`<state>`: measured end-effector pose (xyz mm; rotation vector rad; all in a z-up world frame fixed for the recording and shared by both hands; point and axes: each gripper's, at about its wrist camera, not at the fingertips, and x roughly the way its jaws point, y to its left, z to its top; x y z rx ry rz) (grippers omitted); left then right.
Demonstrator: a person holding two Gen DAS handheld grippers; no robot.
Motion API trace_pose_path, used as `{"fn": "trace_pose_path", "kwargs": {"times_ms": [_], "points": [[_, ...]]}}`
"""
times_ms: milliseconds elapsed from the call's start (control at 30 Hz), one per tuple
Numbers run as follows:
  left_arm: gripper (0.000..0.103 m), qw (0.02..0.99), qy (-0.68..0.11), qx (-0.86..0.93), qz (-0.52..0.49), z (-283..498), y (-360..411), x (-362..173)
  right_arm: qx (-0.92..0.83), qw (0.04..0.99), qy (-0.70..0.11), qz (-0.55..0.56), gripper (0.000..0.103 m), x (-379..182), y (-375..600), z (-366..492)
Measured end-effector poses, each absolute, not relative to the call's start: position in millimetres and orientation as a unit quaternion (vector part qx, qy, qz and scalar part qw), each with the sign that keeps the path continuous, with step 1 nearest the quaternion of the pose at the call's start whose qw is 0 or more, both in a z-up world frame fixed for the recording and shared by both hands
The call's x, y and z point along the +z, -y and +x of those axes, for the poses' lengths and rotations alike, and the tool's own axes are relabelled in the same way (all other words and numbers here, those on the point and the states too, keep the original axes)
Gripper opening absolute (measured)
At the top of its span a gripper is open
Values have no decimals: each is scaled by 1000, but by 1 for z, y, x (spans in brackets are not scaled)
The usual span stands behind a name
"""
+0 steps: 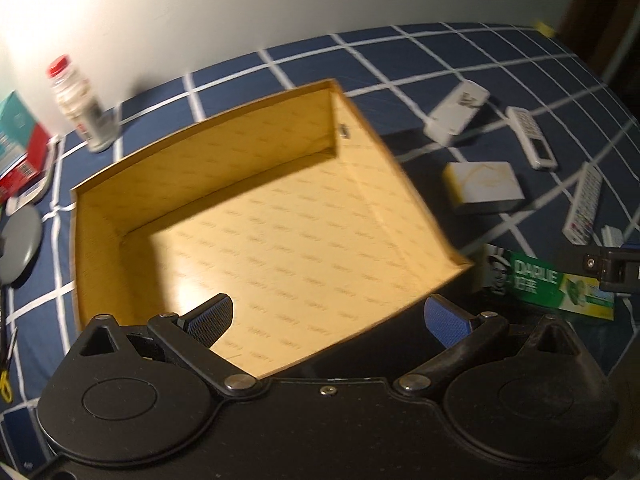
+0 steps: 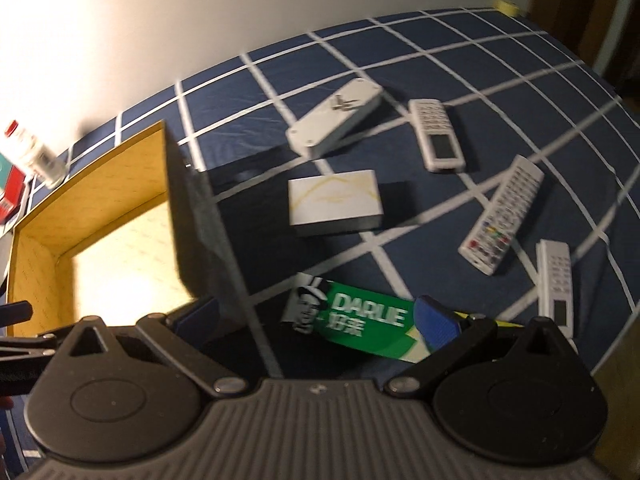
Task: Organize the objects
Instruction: 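Move both tools to the DARLIE toothpaste box and close both grippers on it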
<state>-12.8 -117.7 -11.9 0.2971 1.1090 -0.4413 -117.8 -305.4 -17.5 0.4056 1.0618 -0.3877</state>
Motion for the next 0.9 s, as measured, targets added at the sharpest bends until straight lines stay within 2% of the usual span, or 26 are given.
{"fn": "trace_pose_path", "kwargs": {"times_ms": [900], "points": [[102,752,-541,-313,211,-43,263,-52,-250,770,-504,301,103,-63,419,-194]]}}
